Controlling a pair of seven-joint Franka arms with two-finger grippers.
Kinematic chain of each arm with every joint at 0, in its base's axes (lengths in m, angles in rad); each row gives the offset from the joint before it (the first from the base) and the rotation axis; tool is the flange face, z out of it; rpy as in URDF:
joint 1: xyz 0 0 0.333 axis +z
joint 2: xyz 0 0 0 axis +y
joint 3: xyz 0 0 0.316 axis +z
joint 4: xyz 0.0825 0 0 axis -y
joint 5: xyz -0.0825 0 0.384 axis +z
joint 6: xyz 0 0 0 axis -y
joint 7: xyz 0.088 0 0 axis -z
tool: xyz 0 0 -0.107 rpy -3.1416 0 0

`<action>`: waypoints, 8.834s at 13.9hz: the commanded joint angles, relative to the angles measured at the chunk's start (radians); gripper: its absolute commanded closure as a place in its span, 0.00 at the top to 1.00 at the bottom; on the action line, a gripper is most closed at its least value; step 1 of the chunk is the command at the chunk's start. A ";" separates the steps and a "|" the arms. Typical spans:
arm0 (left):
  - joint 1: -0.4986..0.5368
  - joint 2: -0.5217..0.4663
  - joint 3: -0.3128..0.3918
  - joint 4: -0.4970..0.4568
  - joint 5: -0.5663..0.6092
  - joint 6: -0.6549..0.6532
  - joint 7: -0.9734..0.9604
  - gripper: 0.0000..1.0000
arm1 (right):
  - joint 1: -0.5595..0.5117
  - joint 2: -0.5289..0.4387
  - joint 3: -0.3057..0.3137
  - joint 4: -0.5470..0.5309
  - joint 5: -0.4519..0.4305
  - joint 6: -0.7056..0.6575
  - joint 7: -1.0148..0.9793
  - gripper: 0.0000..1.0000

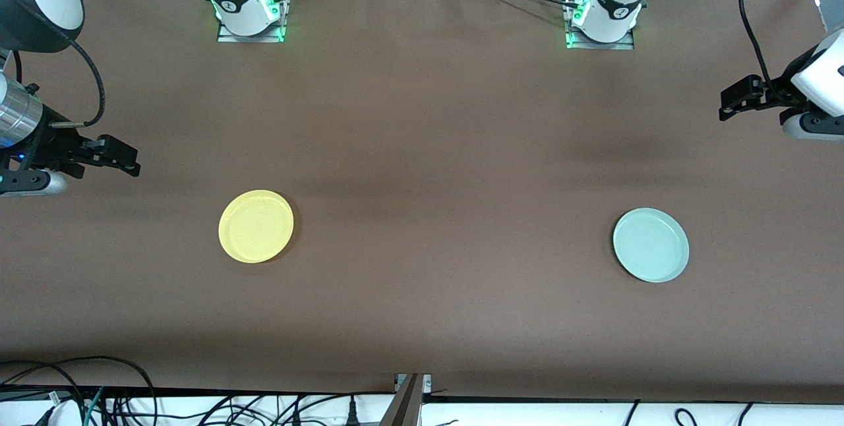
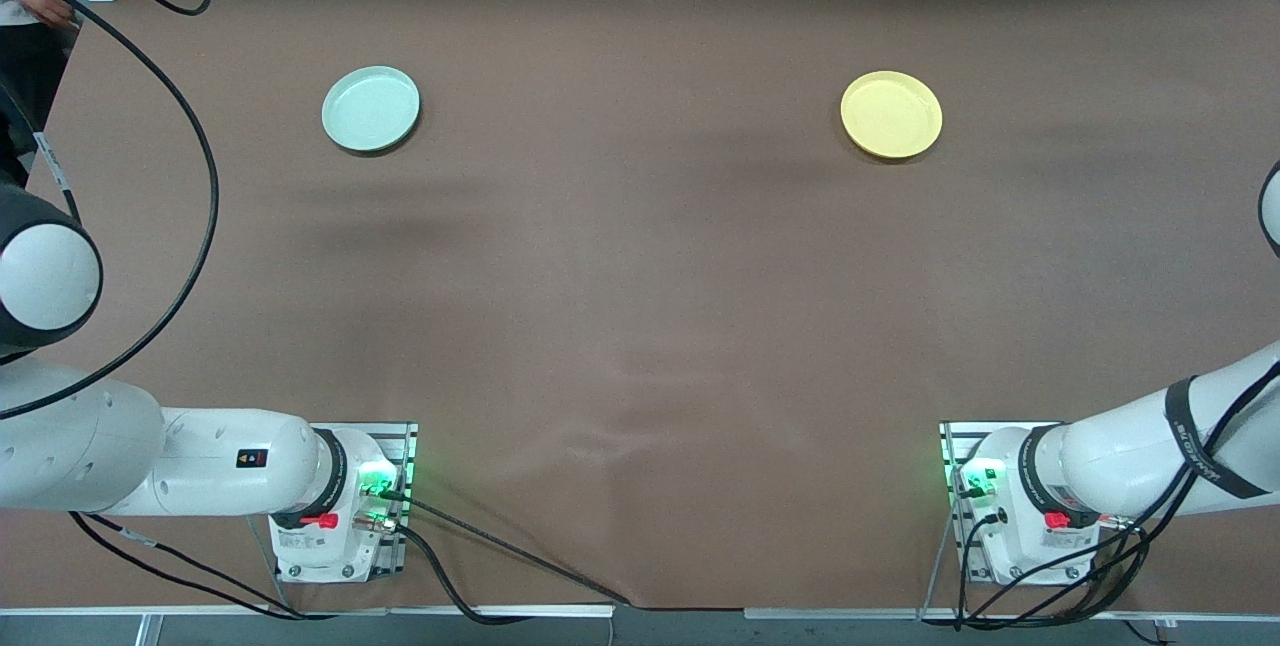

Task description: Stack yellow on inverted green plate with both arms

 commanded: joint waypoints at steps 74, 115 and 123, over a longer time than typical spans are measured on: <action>-0.999 0.827 0.035 0.304 0.775 -0.013 -0.740 0.41 | -0.025 0.527 0.000 -0.019 0.111 0.391 -0.154 1.00; -0.005 -0.101 0.049 -0.145 -0.005 0.188 0.045 1.00 | 0.435 0.535 0.321 -0.031 0.125 0.633 1.044 0.00; -0.013 -0.144 0.029 -0.173 0.009 0.142 0.085 1.00 | 0.469 0.509 0.323 -0.138 0.127 0.621 1.076 0.00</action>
